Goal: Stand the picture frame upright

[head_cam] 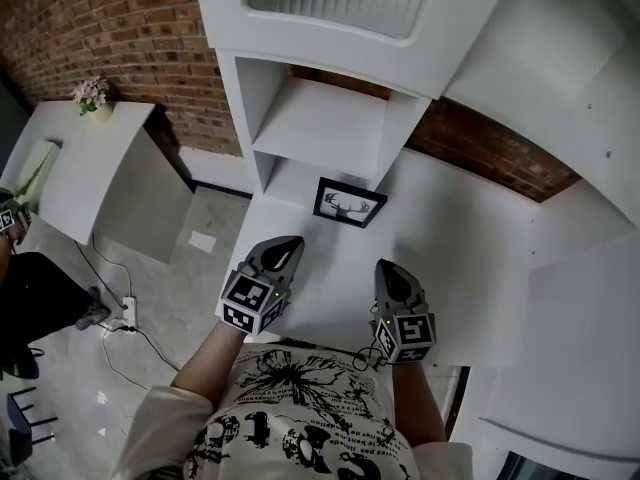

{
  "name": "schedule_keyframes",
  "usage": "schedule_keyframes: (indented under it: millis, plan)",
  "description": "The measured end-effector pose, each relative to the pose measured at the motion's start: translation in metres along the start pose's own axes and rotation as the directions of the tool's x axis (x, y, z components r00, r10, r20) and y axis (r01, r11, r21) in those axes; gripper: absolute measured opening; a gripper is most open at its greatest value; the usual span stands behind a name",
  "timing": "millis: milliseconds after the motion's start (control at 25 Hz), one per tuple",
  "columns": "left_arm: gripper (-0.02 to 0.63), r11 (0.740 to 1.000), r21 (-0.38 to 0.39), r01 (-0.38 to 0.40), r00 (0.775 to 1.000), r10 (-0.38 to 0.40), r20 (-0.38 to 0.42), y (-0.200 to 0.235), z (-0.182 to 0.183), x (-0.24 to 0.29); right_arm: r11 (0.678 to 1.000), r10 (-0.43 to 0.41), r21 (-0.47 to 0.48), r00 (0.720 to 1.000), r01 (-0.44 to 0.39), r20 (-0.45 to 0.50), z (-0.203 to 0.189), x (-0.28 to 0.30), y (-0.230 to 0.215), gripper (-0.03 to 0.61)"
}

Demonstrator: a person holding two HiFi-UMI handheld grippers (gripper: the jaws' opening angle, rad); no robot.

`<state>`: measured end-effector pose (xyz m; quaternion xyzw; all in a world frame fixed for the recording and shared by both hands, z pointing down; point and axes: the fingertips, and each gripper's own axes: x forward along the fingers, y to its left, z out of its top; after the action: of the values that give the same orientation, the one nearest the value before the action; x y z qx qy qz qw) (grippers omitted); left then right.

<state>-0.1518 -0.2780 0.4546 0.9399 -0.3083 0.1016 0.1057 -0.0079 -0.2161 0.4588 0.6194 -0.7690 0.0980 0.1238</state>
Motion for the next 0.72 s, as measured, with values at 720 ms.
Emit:
schedule_keyframes:
  millis: [720]
  plan:
    - [0.008,0.999,0.037,0.023,0.998,-0.026,0.063,-0.010,0.031,-0.014,0.995,0.024,-0.095,1.000,-0.024,0.001,0.025,0.001,0.016,0.002]
